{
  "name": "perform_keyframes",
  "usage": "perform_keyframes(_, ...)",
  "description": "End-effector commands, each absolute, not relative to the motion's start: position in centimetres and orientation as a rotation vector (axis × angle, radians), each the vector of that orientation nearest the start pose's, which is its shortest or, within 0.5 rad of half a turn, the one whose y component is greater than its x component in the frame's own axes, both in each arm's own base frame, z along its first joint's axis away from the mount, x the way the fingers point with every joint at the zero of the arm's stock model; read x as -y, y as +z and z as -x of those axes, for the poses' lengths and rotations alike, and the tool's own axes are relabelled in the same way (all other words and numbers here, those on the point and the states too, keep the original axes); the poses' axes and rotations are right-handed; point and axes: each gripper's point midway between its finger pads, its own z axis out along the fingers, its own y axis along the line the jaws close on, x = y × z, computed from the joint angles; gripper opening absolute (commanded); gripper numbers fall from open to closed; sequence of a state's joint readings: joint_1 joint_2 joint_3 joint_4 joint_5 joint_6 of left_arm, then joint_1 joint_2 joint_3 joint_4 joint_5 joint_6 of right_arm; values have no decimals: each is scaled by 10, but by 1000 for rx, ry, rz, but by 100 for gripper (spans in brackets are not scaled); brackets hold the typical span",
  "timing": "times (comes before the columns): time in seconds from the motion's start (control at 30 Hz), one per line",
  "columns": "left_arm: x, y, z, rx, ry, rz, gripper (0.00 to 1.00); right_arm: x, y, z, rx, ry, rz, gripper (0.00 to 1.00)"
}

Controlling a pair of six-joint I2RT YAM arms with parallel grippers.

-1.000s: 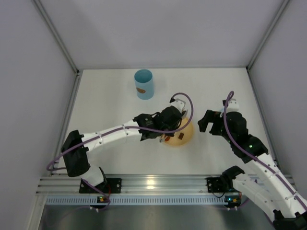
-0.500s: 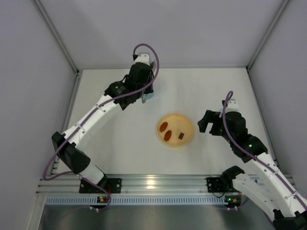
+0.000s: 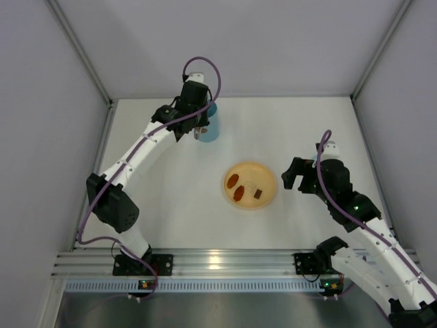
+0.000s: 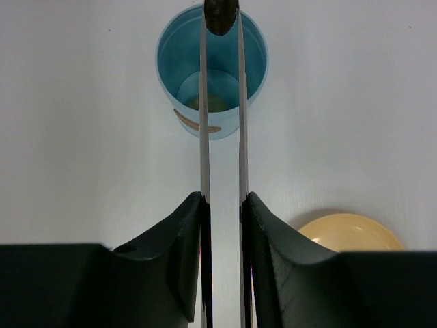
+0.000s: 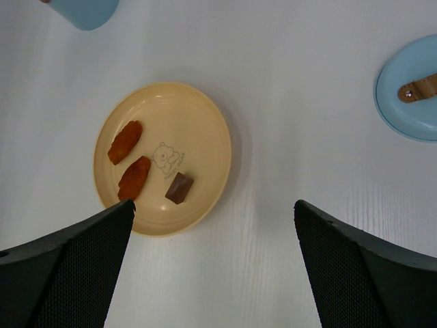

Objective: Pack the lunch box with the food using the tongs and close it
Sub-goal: Place the fake food in the packing box.

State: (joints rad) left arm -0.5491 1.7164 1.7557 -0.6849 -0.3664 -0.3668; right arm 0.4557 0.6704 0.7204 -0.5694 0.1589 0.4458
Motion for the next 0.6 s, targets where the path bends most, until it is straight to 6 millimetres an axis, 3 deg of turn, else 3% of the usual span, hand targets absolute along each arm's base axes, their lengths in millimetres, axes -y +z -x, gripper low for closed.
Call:
perform_keyframes(0.0, 205, 279, -429, -2135, -147, 1, 35, -105, 208, -230, -2085, 393, -63, 99)
perform_keyframes(0.57, 203, 266, -422, -2170, -142, -11, 43, -105, 206, -229, -2088, 393, -62, 99)
